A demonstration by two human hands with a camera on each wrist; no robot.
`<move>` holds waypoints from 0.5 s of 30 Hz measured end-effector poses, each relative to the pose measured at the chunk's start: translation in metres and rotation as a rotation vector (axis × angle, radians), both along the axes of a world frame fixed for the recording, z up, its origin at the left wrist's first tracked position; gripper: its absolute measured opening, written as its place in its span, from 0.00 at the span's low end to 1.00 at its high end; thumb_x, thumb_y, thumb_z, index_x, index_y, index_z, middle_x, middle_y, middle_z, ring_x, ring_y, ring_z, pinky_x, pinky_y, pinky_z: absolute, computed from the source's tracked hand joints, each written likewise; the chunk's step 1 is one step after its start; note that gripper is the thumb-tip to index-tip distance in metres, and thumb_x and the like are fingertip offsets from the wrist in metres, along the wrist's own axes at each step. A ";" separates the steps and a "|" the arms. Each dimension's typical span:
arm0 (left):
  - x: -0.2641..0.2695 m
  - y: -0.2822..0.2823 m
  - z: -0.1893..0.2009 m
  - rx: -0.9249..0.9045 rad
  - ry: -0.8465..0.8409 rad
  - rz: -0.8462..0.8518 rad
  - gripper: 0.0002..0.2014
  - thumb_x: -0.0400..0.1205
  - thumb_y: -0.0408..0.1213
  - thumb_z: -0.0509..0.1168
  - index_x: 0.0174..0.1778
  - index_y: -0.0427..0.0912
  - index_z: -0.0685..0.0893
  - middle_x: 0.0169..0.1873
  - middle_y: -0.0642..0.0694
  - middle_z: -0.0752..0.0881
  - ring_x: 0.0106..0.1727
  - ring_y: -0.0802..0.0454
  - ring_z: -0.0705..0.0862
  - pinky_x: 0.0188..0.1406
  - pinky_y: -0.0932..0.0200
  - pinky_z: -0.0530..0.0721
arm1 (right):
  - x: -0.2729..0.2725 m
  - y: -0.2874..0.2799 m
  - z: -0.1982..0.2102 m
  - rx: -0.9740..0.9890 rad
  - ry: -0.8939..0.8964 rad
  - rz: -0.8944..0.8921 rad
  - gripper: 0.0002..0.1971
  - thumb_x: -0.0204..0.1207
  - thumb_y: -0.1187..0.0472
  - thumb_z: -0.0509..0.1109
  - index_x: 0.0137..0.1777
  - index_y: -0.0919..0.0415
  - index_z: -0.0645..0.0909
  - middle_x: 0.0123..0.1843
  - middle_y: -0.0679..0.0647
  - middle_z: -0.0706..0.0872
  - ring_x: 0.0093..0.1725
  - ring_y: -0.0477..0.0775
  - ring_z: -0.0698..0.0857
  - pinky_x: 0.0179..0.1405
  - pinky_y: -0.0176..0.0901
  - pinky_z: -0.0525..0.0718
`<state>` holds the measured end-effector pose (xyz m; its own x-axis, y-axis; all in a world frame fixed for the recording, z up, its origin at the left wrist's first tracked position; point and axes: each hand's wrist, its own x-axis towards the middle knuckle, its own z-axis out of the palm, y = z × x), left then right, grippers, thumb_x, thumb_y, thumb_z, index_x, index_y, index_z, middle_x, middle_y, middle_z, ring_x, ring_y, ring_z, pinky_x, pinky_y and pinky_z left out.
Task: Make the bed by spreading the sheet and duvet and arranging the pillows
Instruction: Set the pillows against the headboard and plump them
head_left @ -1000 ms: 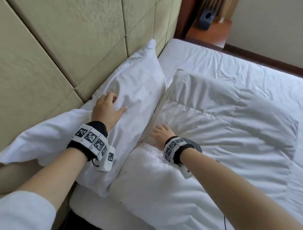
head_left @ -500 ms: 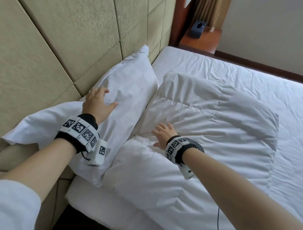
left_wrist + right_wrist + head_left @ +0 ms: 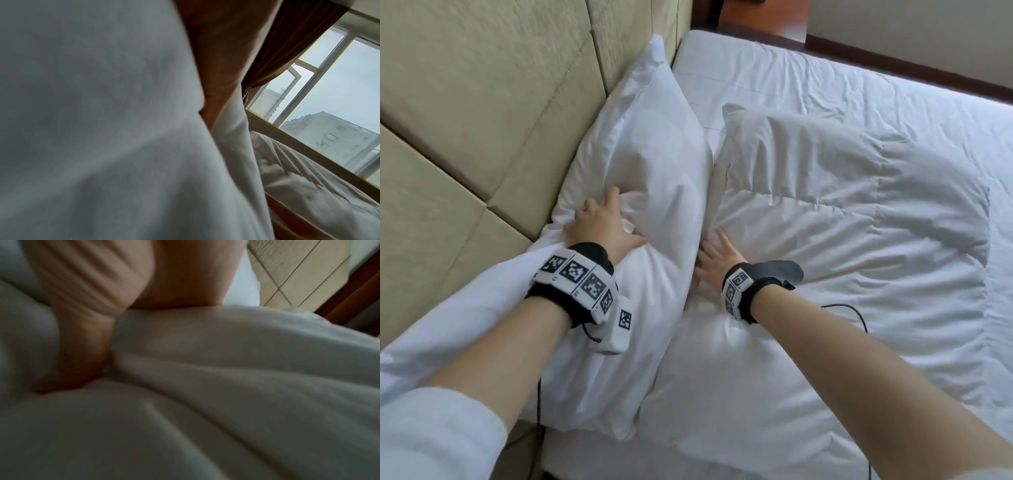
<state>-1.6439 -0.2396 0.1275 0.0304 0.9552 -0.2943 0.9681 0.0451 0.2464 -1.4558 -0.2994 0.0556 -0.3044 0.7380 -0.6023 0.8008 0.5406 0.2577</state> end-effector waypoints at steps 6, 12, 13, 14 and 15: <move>-0.010 0.016 -0.011 0.049 -0.237 -0.004 0.10 0.75 0.37 0.67 0.46 0.36 0.75 0.43 0.32 0.84 0.48 0.31 0.82 0.42 0.49 0.77 | -0.006 0.016 -0.030 -0.055 -0.082 0.087 0.29 0.82 0.53 0.57 0.82 0.49 0.54 0.83 0.56 0.55 0.82 0.61 0.53 0.77 0.72 0.47; -0.034 0.014 0.028 0.164 -0.687 0.132 0.08 0.64 0.36 0.66 0.28 0.38 0.72 0.23 0.44 0.75 0.31 0.47 0.71 0.32 0.58 0.68 | -0.021 0.044 -0.044 -0.258 -0.281 0.111 0.26 0.83 0.51 0.56 0.81 0.55 0.59 0.81 0.55 0.63 0.79 0.60 0.63 0.68 0.48 0.70; -0.032 0.013 0.038 0.165 -0.724 0.137 0.09 0.64 0.37 0.67 0.24 0.43 0.72 0.21 0.51 0.73 0.29 0.50 0.69 0.31 0.60 0.67 | -0.023 0.045 -0.045 -0.309 -0.302 0.132 0.24 0.84 0.53 0.53 0.80 0.53 0.61 0.81 0.54 0.65 0.79 0.60 0.64 0.70 0.54 0.68; -0.028 0.011 0.049 0.175 -0.757 0.142 0.11 0.64 0.37 0.68 0.22 0.48 0.71 0.19 0.53 0.71 0.28 0.53 0.67 0.29 0.62 0.65 | -0.025 0.047 -0.044 -0.308 -0.338 0.179 0.22 0.84 0.55 0.52 0.78 0.52 0.66 0.79 0.54 0.68 0.77 0.60 0.66 0.71 0.58 0.66; -0.025 0.011 0.062 0.192 -0.785 0.131 0.14 0.65 0.36 0.70 0.21 0.48 0.70 0.19 0.53 0.68 0.28 0.54 0.65 0.27 0.62 0.63 | -0.025 0.048 -0.040 -0.306 -0.321 0.135 0.20 0.84 0.57 0.52 0.75 0.53 0.70 0.76 0.55 0.72 0.75 0.60 0.69 0.71 0.59 0.65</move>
<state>-1.6687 -0.2283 0.1895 0.0442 0.9969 -0.0645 0.5003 0.0338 0.8652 -1.4804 -0.2512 0.0160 -0.1486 0.4780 -0.8657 0.6237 0.7246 0.2930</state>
